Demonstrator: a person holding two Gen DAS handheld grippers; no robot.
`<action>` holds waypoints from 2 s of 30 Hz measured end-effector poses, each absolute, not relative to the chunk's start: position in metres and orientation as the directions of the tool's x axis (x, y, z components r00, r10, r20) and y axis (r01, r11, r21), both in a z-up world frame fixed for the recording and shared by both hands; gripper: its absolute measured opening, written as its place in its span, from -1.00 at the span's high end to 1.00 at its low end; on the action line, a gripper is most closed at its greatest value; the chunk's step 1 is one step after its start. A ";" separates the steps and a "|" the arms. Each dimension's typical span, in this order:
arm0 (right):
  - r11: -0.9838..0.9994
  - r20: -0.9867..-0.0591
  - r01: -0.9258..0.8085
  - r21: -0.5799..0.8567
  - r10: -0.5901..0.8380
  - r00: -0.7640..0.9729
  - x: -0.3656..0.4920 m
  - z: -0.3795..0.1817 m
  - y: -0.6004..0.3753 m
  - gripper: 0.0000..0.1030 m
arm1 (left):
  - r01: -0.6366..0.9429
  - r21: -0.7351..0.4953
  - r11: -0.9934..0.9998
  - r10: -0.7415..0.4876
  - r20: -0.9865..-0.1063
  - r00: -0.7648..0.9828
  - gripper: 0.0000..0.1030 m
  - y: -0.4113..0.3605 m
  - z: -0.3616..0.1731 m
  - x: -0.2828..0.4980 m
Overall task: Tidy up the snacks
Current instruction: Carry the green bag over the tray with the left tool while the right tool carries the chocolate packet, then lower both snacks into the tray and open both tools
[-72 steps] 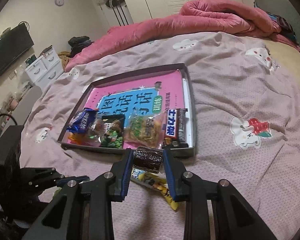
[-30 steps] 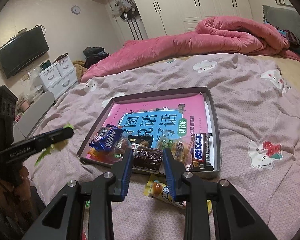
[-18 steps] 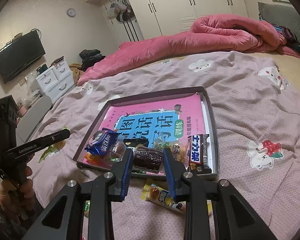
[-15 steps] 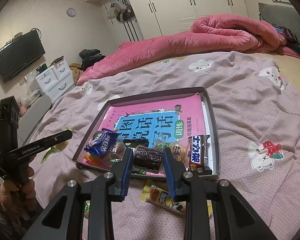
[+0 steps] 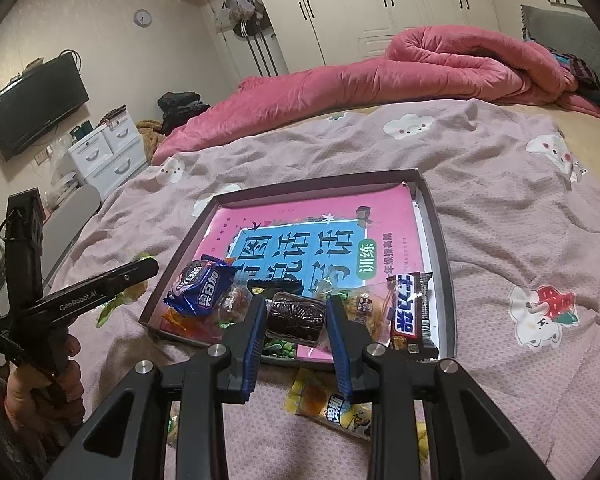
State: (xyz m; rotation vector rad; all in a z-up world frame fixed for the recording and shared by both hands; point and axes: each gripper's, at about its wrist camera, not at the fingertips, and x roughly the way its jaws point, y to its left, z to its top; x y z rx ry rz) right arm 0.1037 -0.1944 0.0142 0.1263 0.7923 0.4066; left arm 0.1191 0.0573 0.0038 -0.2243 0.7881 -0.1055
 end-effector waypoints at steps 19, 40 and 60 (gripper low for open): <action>0.924 -0.685 -0.286 0.255 0.381 0.621 0.119 -0.002 -0.186 0.40 | 0.028 -0.232 0.972 -0.188 -0.707 0.682 0.36 0.046 -0.009 0.132; 0.931 -0.703 -0.299 0.208 0.355 0.616 0.127 -0.014 -0.167 0.40 | 0.033 -0.254 0.967 -0.208 -0.706 0.677 0.35 0.043 -0.016 0.144; 0.947 -0.709 -0.265 0.180 0.312 0.632 0.125 -0.020 -0.170 0.38 | 0.035 -0.254 0.967 -0.211 -0.711 0.670 0.34 0.041 -0.018 0.146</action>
